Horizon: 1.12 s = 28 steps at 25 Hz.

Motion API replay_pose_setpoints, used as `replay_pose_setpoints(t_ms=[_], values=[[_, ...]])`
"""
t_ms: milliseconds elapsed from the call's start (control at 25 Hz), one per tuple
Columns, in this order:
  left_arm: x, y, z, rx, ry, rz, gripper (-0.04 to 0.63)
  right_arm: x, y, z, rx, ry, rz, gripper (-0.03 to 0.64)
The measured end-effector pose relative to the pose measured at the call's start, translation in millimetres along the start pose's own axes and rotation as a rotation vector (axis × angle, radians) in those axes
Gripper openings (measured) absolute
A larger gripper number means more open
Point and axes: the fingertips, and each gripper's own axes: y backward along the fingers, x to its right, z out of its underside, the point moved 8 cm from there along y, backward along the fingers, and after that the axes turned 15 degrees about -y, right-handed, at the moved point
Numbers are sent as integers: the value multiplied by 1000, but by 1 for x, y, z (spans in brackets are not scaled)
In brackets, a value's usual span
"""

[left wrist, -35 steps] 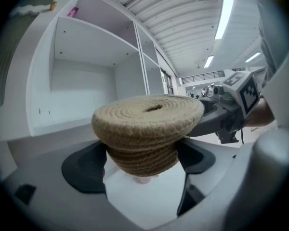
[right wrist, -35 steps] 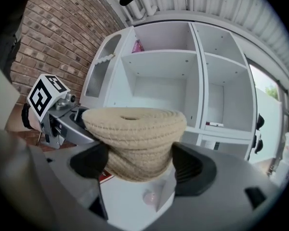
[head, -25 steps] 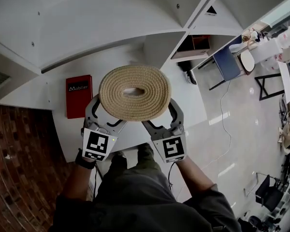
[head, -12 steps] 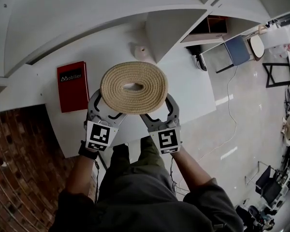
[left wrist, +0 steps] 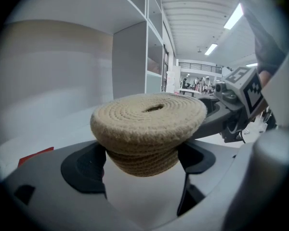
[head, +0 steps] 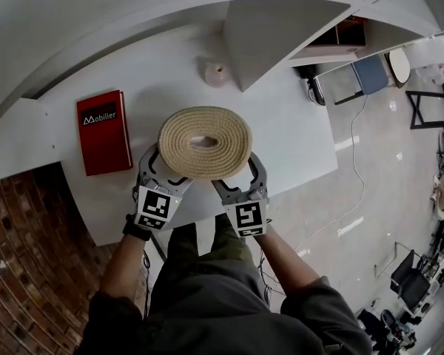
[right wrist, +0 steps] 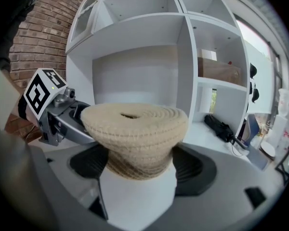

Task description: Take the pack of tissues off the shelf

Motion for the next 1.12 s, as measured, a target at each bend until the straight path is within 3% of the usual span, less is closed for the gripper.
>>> replay_pose_setpoints(t_ms=[640,1120], values=[[16,-56,49,-62,-43,80,455,22,-30,63,-60,-24,71,417],[16,-57,55,-72,-68,81,456,25,-32,71,-73,10,75,420]])
